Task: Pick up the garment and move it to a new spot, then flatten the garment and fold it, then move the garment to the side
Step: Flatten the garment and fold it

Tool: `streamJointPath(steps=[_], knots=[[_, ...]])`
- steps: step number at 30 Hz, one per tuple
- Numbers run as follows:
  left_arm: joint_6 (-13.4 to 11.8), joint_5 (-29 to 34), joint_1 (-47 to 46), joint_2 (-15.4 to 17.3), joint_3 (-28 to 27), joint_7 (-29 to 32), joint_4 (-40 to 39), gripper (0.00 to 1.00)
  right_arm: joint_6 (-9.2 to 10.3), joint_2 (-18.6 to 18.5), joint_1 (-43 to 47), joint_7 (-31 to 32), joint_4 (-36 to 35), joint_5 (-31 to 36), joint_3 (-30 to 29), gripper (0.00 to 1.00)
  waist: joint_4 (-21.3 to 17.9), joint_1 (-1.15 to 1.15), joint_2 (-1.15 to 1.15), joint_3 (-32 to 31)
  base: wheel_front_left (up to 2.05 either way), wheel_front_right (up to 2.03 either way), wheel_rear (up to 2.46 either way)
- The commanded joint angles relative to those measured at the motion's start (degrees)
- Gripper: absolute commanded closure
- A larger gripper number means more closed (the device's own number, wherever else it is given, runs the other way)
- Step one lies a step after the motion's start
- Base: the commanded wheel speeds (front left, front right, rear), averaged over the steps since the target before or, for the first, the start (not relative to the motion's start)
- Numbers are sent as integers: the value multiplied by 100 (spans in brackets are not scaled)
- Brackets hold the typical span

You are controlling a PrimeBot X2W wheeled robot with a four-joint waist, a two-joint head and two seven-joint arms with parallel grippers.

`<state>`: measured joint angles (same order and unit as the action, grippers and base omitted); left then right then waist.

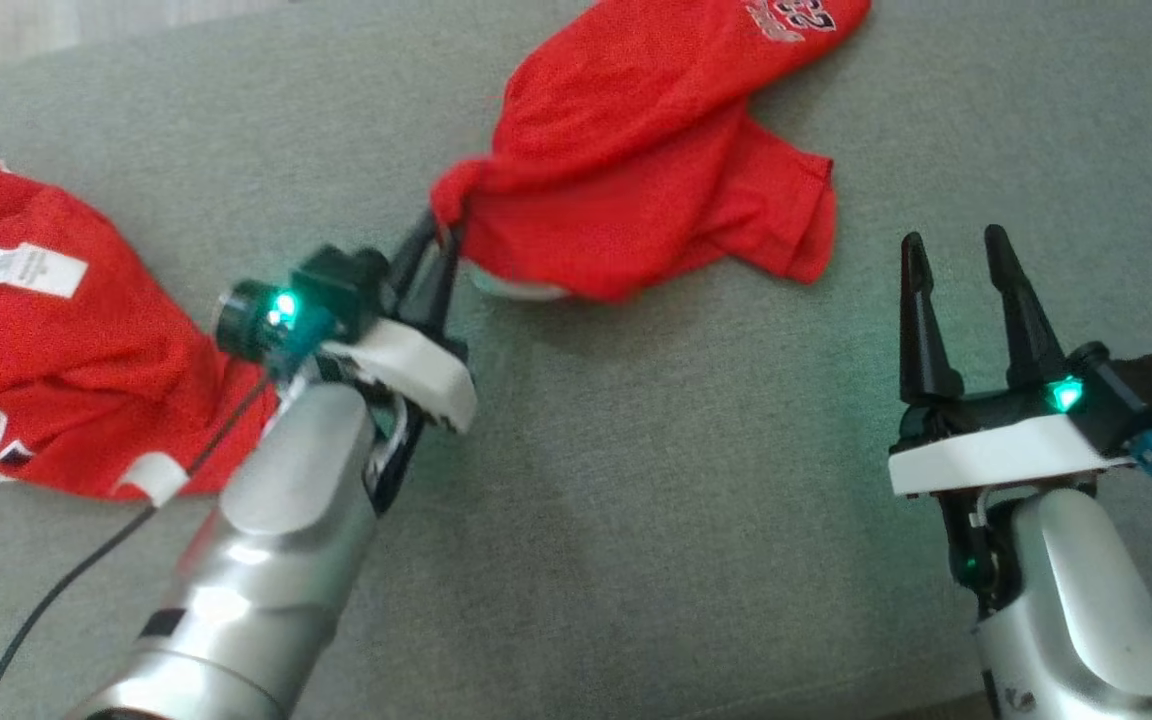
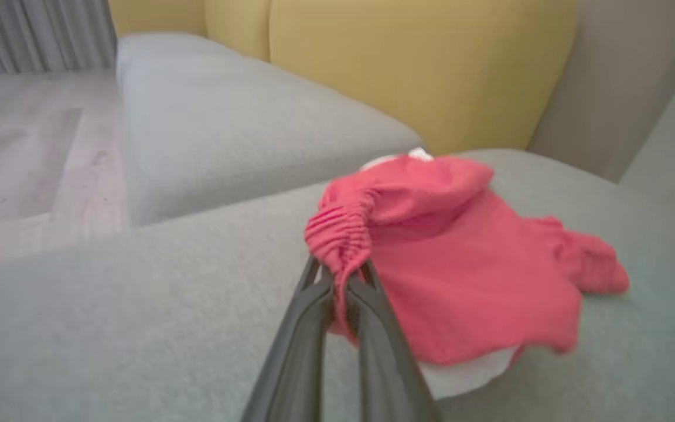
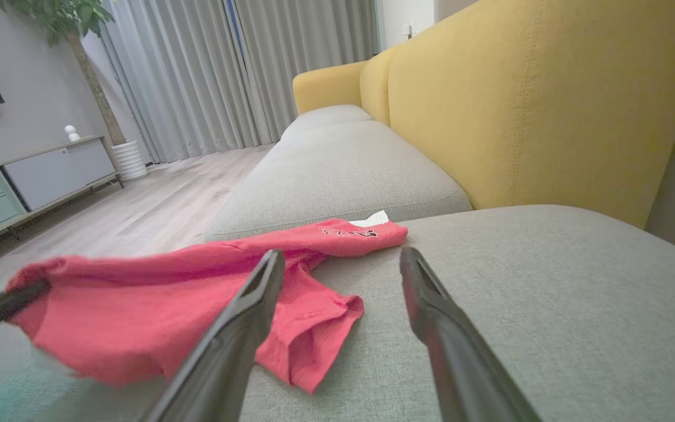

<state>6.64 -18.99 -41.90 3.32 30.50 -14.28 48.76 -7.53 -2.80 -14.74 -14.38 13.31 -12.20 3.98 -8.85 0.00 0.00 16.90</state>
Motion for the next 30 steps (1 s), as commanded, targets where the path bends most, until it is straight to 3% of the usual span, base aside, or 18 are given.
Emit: streamJointPath(steps=[1,7,9,10,11,16,24,30], knots=[[-170,-49,-58,191,-441,-68,-570,100,4,-8,-89,-62,-111,75,158,0,104,0,0,-106,0,0,0],[-520,47,452,335,-957,-70,-1199,100,4,-8,-54,-62,98,128,238,0,269,0,0,-274,0,0,0],[-518,118,614,349,-950,-71,-1105,100,4,-8,-53,-62,186,126,275,0,336,0,0,-313,0,0,0],[-517,145,654,343,-954,-71,-1078,26,4,-8,-56,-62,229,139,294,0,372,0,0,-321,0,0,0],[-527,167,680,332,-973,-71,-1074,0,4,-8,-60,-62,261,148,304,0,410,0,0,-326,0,0,0],[-579,332,845,278,-1131,-71,-1436,0,4,-8,-80,-62,367,181,285,0,617,0,0,-352,0,0,0],[-533,674,1624,149,-1432,-72,-2739,0,4,-8,6,-5,671,172,275,0,1056,0,0,-521,0,0,0],[-467,754,2150,38,-1423,-72,-3140,0,4,-8,-34,198,1079,179,127,0,1346,0,0,-580,0,0,0]])
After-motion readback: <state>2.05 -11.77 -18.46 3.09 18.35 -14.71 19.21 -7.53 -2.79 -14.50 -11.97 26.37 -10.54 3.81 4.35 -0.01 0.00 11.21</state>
